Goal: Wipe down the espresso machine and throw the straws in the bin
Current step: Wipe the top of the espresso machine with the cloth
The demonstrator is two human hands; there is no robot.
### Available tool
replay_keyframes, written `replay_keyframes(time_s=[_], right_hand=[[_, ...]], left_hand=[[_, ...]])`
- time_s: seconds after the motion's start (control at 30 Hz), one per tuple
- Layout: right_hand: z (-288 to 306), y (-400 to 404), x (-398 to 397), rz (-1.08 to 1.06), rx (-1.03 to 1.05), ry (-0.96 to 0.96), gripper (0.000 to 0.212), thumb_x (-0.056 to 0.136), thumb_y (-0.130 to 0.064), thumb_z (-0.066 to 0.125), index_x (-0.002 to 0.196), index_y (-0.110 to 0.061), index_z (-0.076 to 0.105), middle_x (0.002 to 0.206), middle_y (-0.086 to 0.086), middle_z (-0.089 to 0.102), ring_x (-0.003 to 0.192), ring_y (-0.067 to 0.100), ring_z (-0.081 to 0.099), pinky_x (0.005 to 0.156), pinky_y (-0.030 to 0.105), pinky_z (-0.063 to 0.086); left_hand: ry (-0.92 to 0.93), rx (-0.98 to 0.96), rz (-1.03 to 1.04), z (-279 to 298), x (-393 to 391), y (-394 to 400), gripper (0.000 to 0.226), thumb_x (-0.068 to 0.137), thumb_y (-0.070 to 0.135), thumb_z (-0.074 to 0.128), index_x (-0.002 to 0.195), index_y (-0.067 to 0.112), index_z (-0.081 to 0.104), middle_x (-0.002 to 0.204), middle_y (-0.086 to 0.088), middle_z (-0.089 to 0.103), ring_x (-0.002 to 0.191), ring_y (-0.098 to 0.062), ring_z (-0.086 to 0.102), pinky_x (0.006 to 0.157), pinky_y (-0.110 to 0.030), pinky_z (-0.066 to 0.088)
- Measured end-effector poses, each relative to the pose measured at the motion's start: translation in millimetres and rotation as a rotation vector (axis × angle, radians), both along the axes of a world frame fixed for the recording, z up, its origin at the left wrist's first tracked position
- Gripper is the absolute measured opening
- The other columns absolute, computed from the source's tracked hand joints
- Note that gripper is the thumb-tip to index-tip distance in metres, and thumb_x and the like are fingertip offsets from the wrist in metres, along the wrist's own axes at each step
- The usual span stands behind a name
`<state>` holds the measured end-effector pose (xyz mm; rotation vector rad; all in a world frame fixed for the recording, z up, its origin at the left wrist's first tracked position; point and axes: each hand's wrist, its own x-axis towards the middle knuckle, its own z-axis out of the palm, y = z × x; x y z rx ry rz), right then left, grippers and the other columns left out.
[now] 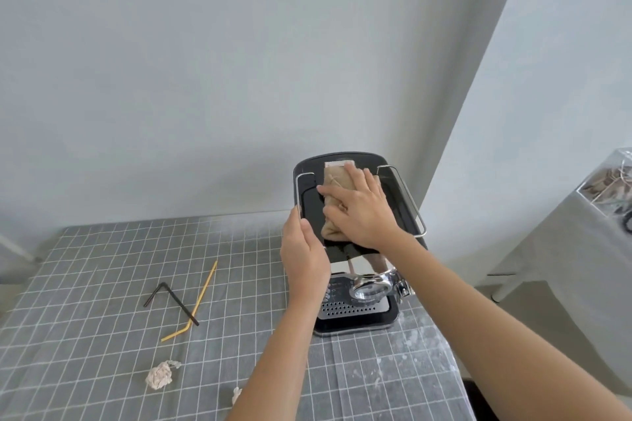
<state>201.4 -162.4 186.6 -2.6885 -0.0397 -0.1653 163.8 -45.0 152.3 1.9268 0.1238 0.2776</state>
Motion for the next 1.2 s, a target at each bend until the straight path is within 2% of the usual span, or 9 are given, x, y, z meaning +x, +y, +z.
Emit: replay_keyframes(time_s=[0.17, 0.27, 0.47, 0.6, 0.77, 0.87, 0.97, 1.13, 1.2], right_hand=[[-3.0, 1.9, -0.2, -0.245, 0.063, -0.016, 0.047, 0.094, -0.044, 0.036, 0.141, -0.044, 0.037, 0.16, 0.01, 0.015, 0.145, 0.038, 0.009, 0.12, 0.051, 0.004], [-5.5, 14.7, -24.2, -0.429, 0.047, 0.034, 0.054, 0.097, -0.045, 0.029, 0.149, -0.035, 0.022, 0.159, 0.02, 0.008, 0.143, 0.047, 0.007, 0.117, 0.058, 0.005], [-3.5, 14.0, -33.9, -0.21, -0.048, 0.05, 0.051, 0.093, -0.042, 0.036, 0.144, -0.046, 0.031, 0.162, 0.013, -0.001, 0.144, 0.049, -0.002, 0.117, 0.06, 0.001], [2.1, 3.1, 13.9, -0.121, -0.026, 0.061, 0.046, 0.093, -0.038, 0.036, 0.139, -0.046, 0.042, 0.163, 0.008, -0.001, 0.146, 0.042, -0.004, 0.119, 0.056, -0.001], [4.0, 3.8, 34.5, -0.099, 0.003, 0.052, 0.043, 0.093, -0.036, 0.038, 0.134, -0.042, 0.05, 0.162, 0.009, 0.006, 0.145, 0.042, 0.001, 0.117, 0.058, 0.002], [2.2, -6.2, 4.3, 0.083, 0.047, 0.018, 0.038, 0.095, -0.03, 0.044, 0.131, -0.036, 0.055, 0.162, 0.006, 0.007, 0.147, 0.038, -0.002, 0.119, 0.054, 0.001], [-0.7, -18.8, -22.9, 0.224, 0.134, 0.016, 0.037, 0.097, -0.027, 0.046, 0.13, -0.035, 0.057, 0.163, 0.0, 0.009, 0.149, 0.027, -0.008, 0.12, 0.048, 0.0], [3.8, -11.5, 17.3, 0.015, -0.048, 0.019, 0.045, 0.099, -0.037, 0.032, 0.143, -0.04, 0.038, 0.162, 0.008, 0.01, 0.148, 0.035, -0.006, 0.117, 0.053, -0.003], [3.2, 0.6, 37.9, -0.084, -0.053, 0.032, 0.046, 0.098, -0.038, 0.031, 0.143, -0.038, 0.038, 0.161, 0.011, 0.01, 0.147, 0.038, -0.005, 0.118, 0.055, -0.002]], left_hand=[[0.014, -0.009, 0.005, -0.1, -1.5, -0.4, 0.043, 0.102, 0.023, 0.026, 0.142, 0.012, 0.039, 0.144, -0.004, 0.045, 0.131, -0.019, 0.043, 0.11, -0.035, 0.035], [0.007, -0.006, -0.004, -0.8, -2.9, 1.1, 0.044, 0.102, 0.023, 0.026, 0.142, 0.012, 0.039, 0.145, -0.003, 0.044, 0.134, -0.015, 0.039, 0.109, -0.024, 0.03], [0.023, -0.014, -0.012, 0.6, -1.7, 1.3, 0.043, 0.102, 0.024, 0.027, 0.142, 0.012, 0.038, 0.146, -0.003, 0.043, 0.135, -0.014, 0.038, 0.104, -0.017, 0.026], [0.027, -0.017, -0.01, 1.5, -0.9, 1.2, 0.044, 0.102, 0.026, 0.027, 0.142, 0.015, 0.038, 0.143, -0.002, 0.046, 0.129, -0.019, 0.047, 0.11, -0.03, 0.035], [0.053, -0.018, -0.012, 4.6, -1.2, 1.4, 0.044, 0.102, 0.027, 0.025, 0.142, 0.016, 0.037, 0.143, -0.001, 0.046, 0.124, -0.02, 0.05, 0.107, -0.032, 0.038], [0.04, -0.018, -0.031, 4.6, -4.4, 2.8, 0.043, 0.102, 0.024, 0.026, 0.142, 0.014, 0.038, 0.145, -0.001, 0.044, 0.133, -0.014, 0.041, 0.105, -0.018, 0.027], [0.036, -0.014, -0.022, 2.7, -4.0, 3.3, 0.043, 0.102, 0.023, 0.027, 0.142, 0.014, 0.038, 0.145, -0.002, 0.045, 0.134, -0.014, 0.04, 0.102, -0.016, 0.025], [0.054, -0.033, -0.031, 5.4, -2.8, 2.8, 0.043, 0.102, 0.024, 0.027, 0.143, 0.015, 0.037, 0.145, 0.0, 0.044, 0.125, -0.006, 0.042, 0.091, -0.003, 0.029], [0.049, -0.035, -0.026, 7.8, -3.6, 2.9, 0.044, 0.102, 0.024, 0.026, 0.144, 0.015, 0.036, 0.146, 0.0, 0.043, 0.127, -0.008, 0.043, 0.094, -0.008, 0.032]])
